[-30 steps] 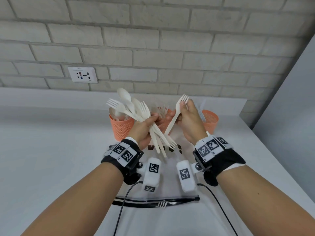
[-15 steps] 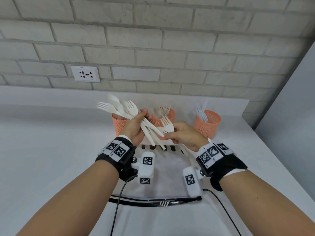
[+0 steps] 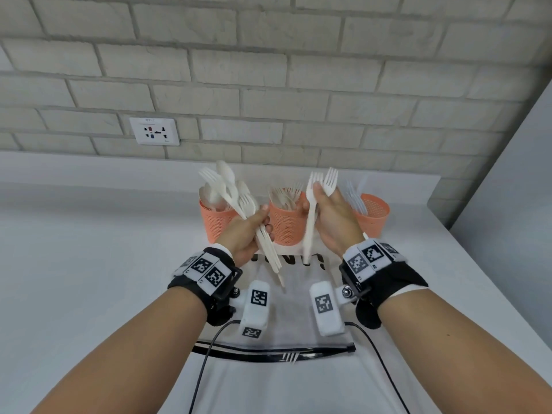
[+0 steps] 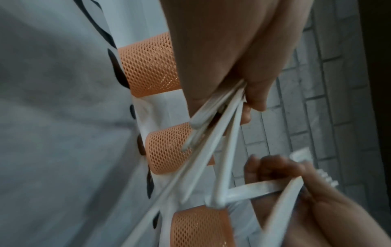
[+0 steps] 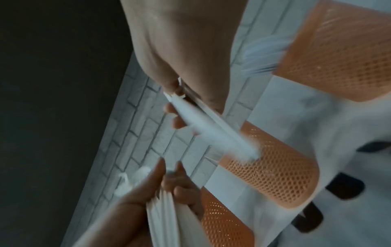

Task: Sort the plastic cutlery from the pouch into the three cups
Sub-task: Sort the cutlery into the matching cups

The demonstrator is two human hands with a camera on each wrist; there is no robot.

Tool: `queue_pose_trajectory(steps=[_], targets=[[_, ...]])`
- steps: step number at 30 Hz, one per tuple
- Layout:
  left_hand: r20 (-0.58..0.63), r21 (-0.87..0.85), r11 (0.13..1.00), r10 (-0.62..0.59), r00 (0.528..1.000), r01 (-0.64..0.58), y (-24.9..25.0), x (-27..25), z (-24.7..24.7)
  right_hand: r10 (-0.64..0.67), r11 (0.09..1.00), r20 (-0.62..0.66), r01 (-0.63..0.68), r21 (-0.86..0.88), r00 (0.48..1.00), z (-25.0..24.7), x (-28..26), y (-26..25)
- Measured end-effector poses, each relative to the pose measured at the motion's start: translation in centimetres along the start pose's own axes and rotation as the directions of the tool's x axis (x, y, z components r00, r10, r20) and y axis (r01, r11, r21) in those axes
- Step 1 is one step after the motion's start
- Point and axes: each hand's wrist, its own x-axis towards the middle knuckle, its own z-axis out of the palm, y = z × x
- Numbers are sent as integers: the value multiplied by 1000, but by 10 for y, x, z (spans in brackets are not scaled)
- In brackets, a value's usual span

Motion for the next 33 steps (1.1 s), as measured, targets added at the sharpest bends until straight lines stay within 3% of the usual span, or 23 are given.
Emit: queue_pose_trajectory(steps=[3, 7, 12, 19, 24, 30, 33], targets=[[77, 77, 997, 4, 997, -10, 0, -5, 6, -1, 976, 115, 26, -217, 993, 9, -7, -2], [123, 204, 977, 33, 992, -58, -3, -9, 14, 47, 941, 170, 13, -337, 984, 24, -12, 2], [203, 304, 949, 23, 979, -85, -1, -17, 17, -35, 864, 254, 157, -479, 966, 29, -15, 4], [222, 280, 955, 32, 975, -95, 2, -20, 12, -87, 864, 223, 185, -468, 971, 33, -17, 6], [243, 141, 990, -9, 970, -26, 7, -24, 16, 55, 908, 139, 8, -418, 989, 26, -9, 6], [204, 145, 989, -48, 978, 18, 5, -21, 19, -56, 969, -22, 49, -241, 998, 20, 0, -1], [126, 198, 980, -16, 992, -9, 1, -17, 18, -64, 976, 54, 74, -206, 996, 21, -2, -4]])
